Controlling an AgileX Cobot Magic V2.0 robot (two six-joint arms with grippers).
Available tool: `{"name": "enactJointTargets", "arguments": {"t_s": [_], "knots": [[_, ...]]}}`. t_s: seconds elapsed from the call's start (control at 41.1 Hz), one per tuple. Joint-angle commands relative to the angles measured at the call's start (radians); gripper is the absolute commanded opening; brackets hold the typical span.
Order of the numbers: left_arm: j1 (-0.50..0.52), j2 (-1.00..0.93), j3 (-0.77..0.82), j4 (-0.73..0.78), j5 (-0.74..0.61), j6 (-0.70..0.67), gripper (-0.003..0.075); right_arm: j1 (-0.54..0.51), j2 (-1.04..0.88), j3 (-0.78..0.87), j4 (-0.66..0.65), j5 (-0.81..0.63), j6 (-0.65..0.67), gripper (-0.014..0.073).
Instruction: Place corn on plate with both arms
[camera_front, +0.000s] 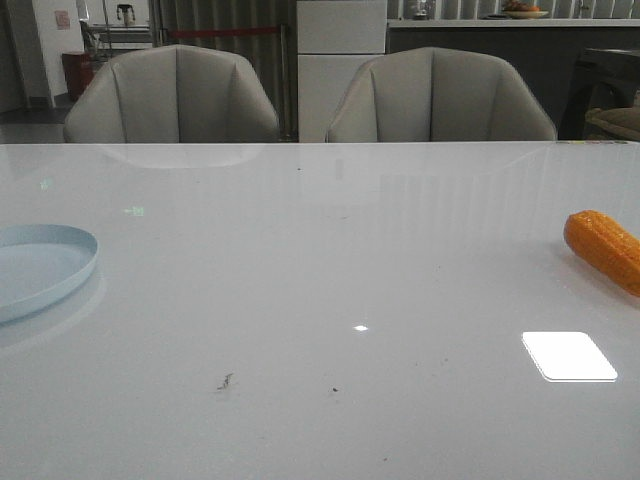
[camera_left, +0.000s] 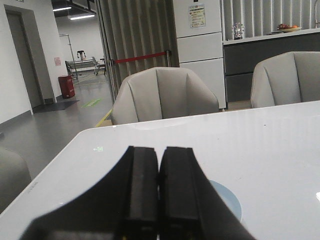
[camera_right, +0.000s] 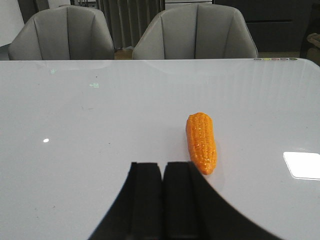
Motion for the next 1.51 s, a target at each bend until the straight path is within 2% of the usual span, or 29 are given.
{"name": "enactJointTargets", "arguments": {"t_s": [0.0, 0.9, 0.998, 1.144, 1.265, 1.485], "knots": [[-0.005, -0.016, 0.037, -0.001, -0.085, -0.012, 0.0096, 0.0, -0.022, -0.022, 0.001, -0.083, -0.007, 0.0055], [-0.005, -0.016, 0.037, -0.019, -0.075, -0.012, 0.0096, 0.0, -0.022, -0.022, 0.001, -0.097, -0.007, 0.0055], [-0.005, -0.016, 0.037, -0.019, -0.103, -0.012, 0.0096, 0.0, -0.022, -0.022, 0.001, -0.144, -0.007, 0.0055], [-0.005, -0.016, 0.029, -0.019, -0.251, -0.012, 0.0096, 0.0, -0.022, -0.026, 0.001, -0.27, -0.007, 0.0055], [-0.005, -0.016, -0.03, -0.019, -0.245, -0.012, 0.0096, 0.0, -0.022, -0.11, 0.002, -0.29, -0.007, 0.0055], [-0.005, 0.01, -0.211, -0.019, -0.189, -0.012, 0.0096, 0.0, 0.065, -0.4, 0.001, -0.09, -0.007, 0.0055]]}}
